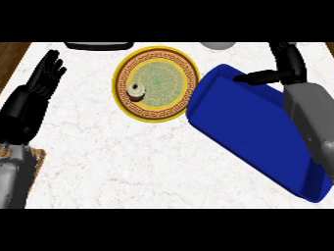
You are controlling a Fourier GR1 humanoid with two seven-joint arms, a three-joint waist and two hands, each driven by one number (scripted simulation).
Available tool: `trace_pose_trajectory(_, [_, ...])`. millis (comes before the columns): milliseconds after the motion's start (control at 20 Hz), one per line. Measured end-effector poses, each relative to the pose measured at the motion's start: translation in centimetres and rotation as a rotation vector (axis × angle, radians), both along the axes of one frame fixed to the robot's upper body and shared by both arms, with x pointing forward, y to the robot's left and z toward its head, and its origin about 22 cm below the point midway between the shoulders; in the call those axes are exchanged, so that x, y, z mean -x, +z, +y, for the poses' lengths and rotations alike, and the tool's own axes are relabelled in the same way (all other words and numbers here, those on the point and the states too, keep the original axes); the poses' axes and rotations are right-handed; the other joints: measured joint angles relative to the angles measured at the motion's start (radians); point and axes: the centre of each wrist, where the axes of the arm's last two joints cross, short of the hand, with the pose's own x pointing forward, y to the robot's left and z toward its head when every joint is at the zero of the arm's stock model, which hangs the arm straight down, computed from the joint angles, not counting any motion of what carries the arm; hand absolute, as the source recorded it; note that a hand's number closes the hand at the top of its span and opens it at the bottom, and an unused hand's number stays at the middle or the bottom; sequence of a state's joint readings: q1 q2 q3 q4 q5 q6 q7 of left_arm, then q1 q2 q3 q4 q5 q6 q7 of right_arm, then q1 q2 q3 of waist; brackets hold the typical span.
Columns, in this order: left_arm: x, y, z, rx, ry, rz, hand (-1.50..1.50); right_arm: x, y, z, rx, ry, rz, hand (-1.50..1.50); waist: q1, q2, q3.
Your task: Pick the cupcake from the tray and place it in the plate
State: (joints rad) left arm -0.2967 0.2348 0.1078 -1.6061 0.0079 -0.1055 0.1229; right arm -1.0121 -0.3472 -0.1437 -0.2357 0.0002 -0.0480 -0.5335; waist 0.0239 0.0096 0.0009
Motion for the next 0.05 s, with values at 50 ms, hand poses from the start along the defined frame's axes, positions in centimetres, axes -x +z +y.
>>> trace_pose_trajectory(50, [-0.01, -0.14, 0.17, 0.0, -0.003, 0.005, 0.0, 0.16, 0.02, -0.83, 0.007, -0.005, -0.009, -1.5, 0.001, 0.001, 0.0])
